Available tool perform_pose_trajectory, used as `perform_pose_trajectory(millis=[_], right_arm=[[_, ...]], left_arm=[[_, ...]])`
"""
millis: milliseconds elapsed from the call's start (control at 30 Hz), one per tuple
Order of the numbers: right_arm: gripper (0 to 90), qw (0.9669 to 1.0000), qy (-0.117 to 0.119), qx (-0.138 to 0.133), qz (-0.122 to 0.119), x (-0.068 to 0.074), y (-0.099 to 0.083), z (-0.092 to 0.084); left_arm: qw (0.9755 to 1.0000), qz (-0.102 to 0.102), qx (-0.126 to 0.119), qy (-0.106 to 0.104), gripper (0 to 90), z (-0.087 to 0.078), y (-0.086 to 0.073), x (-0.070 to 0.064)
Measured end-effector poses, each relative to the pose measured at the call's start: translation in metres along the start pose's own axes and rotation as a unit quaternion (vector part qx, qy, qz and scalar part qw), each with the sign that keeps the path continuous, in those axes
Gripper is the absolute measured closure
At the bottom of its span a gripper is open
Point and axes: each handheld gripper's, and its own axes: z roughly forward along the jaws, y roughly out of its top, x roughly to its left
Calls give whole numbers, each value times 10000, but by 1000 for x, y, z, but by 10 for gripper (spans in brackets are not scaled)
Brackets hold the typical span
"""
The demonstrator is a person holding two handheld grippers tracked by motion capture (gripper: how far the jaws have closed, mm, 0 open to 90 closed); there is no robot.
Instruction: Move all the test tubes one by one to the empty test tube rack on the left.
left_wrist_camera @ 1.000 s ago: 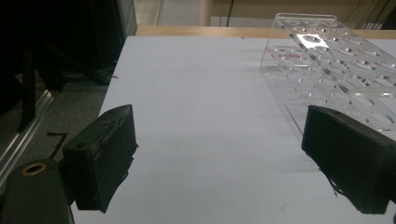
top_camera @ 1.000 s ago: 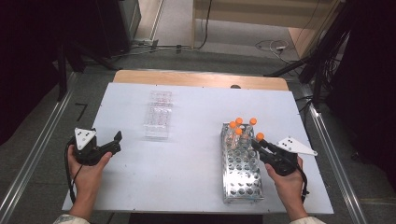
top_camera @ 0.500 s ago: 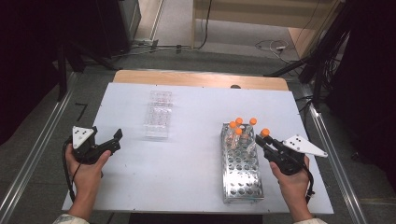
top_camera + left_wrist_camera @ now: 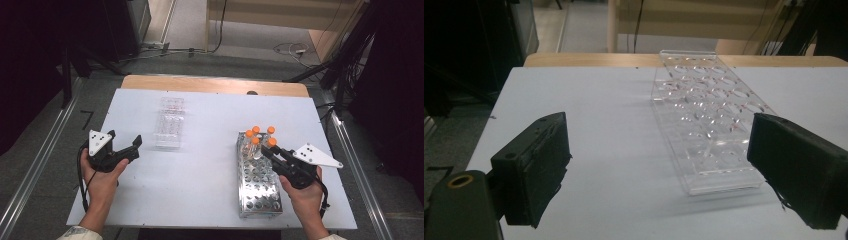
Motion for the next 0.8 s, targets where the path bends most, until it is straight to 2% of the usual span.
perform_pose_trajectory(millis=[167,233,433,567,800], right_arm=[[721,9998,206,73,19,15,5,16],[721,9994,309,125,4,25,8,24],[721,9978,606,253,-123,54,16,54],[721,9966,659,462,-148,66,16,74],[722,9953,618,704,-223,77,17,94]], left_arm=[[9999,93,24,-131,104,6,4,-9],[9995,257,41,-199,104,11,8,-19],[9986,359,104,-385,106,26,14,-33],[9977,324,160,-576,109,40,19,-44],[9965,352,219,-729,116,45,23,-54]])
